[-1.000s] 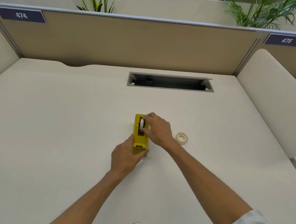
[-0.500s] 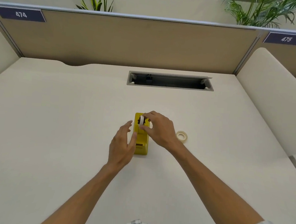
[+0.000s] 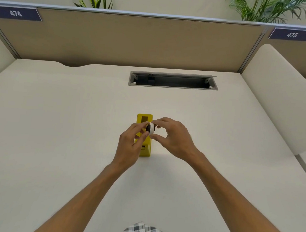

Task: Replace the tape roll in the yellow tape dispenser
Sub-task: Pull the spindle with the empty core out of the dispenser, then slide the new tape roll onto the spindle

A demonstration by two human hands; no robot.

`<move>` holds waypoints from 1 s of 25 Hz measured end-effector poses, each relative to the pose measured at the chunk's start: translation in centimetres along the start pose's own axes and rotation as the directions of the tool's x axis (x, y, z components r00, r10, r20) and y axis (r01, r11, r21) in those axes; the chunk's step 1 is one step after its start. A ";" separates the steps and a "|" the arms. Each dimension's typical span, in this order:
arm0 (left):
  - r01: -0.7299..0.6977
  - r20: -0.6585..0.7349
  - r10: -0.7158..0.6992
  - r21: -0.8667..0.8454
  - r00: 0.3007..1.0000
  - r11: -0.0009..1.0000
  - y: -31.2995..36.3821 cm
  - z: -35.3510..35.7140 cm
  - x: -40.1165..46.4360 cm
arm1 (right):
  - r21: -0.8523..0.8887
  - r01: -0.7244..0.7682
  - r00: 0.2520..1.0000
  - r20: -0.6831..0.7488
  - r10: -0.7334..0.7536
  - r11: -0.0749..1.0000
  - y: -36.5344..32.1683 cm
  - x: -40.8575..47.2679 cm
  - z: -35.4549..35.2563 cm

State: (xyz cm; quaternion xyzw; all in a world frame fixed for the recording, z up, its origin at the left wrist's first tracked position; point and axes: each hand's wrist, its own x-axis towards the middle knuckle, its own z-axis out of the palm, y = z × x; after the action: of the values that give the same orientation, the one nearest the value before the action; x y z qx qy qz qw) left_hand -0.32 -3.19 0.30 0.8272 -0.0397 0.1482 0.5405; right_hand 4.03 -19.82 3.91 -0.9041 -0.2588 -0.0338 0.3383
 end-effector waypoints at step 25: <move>0.054 -0.011 -0.055 -0.097 0.998 0.994 0.4 -0.7 -0.5 | -0.177 -0.337 0.936 0.039 0.349 0.925 7.5 -1.9 3.9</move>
State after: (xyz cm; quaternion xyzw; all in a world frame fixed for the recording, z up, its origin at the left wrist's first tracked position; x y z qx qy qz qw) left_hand -0.99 -2.71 0.76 0.7997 -0.0206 0.1368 0.5842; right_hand 5.66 -23.02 -4.01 -0.9613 -0.1046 0.0355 0.2523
